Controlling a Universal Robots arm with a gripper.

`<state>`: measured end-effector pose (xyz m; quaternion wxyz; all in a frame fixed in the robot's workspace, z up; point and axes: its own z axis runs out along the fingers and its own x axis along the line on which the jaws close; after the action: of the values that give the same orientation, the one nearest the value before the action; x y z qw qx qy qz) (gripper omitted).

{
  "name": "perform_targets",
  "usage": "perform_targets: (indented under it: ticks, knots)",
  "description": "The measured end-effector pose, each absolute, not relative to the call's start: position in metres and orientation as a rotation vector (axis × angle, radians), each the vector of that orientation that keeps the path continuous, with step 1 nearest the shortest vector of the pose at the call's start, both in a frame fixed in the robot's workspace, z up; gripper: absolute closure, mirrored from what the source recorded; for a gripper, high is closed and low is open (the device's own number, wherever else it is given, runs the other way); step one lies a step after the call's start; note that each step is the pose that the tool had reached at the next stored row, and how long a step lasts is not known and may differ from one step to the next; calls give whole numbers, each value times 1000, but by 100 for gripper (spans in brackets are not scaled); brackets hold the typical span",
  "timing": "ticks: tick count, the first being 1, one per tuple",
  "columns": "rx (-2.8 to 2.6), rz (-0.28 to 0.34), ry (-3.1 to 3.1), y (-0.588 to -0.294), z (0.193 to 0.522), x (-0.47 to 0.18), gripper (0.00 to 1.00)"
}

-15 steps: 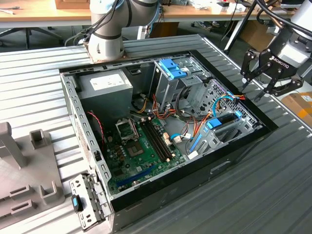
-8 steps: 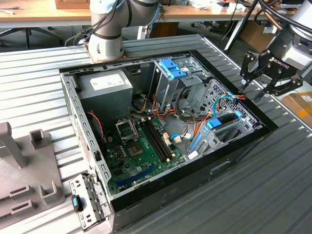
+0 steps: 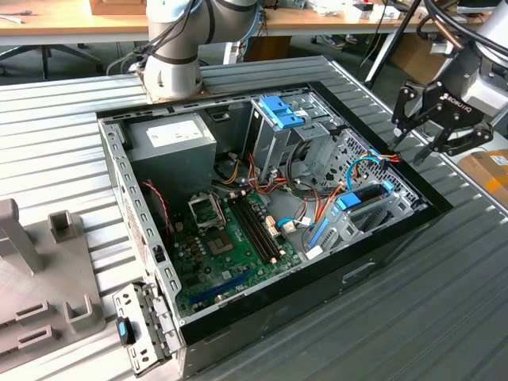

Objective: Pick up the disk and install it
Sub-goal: 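Insert the first disk wire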

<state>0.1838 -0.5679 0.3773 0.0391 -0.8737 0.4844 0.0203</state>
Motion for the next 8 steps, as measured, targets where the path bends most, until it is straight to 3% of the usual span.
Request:
perform_targets:
  ticks: [8]
  knots:
    - [-2785,69,1275,-568,374,186,50]
